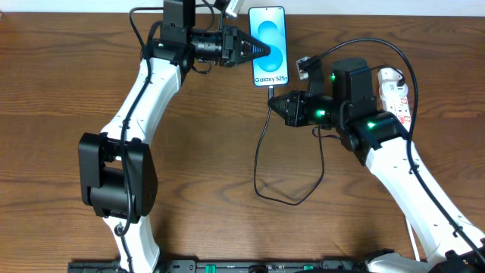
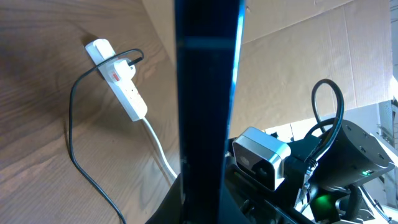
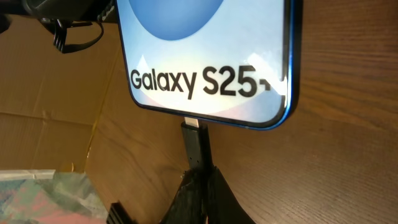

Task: Plug charger to phone and switch on socket
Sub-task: 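Hold the plug pressed into the port while left gripper holds phone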

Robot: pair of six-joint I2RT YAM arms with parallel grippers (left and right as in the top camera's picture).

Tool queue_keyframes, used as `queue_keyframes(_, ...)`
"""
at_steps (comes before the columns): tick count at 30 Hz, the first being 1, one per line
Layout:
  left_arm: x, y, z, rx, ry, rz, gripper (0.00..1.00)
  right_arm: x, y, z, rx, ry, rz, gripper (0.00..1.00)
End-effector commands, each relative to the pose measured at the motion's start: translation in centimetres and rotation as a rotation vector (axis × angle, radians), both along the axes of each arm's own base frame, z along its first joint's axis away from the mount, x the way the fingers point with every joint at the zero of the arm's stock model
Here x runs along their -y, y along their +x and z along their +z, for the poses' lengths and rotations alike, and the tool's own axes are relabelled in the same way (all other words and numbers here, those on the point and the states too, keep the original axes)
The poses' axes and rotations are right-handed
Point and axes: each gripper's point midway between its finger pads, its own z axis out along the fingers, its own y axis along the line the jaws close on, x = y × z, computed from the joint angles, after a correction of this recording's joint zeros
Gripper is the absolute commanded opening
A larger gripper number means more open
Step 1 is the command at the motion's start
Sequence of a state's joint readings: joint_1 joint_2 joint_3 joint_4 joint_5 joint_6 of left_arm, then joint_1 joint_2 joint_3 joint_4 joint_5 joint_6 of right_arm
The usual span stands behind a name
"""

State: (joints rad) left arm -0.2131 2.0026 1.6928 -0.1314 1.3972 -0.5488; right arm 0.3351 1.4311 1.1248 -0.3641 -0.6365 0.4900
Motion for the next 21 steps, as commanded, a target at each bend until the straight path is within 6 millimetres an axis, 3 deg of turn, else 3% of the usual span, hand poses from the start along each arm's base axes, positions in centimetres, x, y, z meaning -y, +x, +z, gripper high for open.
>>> queue_keyframes(1,0.03,-1.33,2.24,0.054,-0.036,-0.052,0.07,0.08,0.6,2.54,0.071,0.013,-0.014,0.01)
queue_keyframes(21,0.03,-1.33,2.24,0.054,-0.036,-0.052,0.07,0.39,1.09,2.79,0.151,-0.024,0.009,0.01)
